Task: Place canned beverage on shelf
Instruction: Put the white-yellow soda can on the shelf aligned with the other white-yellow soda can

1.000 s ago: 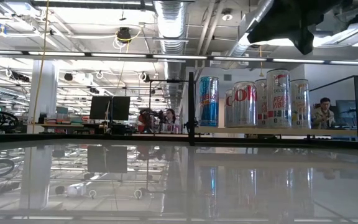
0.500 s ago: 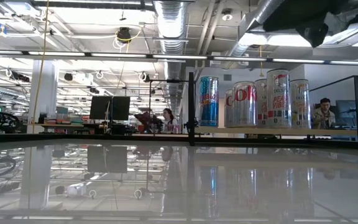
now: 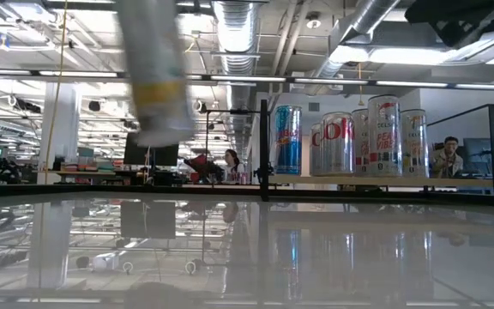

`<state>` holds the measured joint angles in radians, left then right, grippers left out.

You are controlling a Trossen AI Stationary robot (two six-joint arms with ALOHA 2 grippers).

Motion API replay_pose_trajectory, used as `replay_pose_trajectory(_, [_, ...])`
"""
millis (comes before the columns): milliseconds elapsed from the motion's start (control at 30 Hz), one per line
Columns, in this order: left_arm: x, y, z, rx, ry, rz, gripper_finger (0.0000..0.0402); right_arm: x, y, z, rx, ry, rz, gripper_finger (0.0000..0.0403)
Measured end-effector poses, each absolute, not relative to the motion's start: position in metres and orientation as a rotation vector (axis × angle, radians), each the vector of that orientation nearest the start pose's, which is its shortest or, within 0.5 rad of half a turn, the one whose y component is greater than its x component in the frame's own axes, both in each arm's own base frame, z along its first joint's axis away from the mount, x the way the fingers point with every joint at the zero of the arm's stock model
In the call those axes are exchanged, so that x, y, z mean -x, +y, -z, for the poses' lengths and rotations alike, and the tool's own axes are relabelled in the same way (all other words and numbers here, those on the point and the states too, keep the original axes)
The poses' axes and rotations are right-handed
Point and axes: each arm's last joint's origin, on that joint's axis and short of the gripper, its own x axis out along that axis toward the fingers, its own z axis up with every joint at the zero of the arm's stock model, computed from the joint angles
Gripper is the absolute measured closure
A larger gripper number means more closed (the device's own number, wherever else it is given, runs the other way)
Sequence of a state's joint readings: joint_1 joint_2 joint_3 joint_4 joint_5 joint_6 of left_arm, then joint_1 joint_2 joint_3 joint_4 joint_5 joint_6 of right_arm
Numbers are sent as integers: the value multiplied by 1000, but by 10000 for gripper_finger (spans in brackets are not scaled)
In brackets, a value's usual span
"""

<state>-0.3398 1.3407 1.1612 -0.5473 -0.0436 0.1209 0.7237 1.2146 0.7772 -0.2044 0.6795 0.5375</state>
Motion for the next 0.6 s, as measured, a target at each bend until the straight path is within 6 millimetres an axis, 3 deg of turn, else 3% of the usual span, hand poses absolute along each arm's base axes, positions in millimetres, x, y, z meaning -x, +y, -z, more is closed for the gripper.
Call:
replay_pose_trajectory(167, [-302, -56, -305, -282, 601, 350, 166, -193, 152, -235, -106, 481, 74, 378])
replay_pose_trajectory(333, [-324, -25, -289, -250, 637, 376, 166, -191, 151, -225, -172, 468, 82, 378])
replay_pose_trajectory(600, [-350, -1, -271, -297, 762, 413, 166, -195, 148, -227, -217, 445, 102, 378])
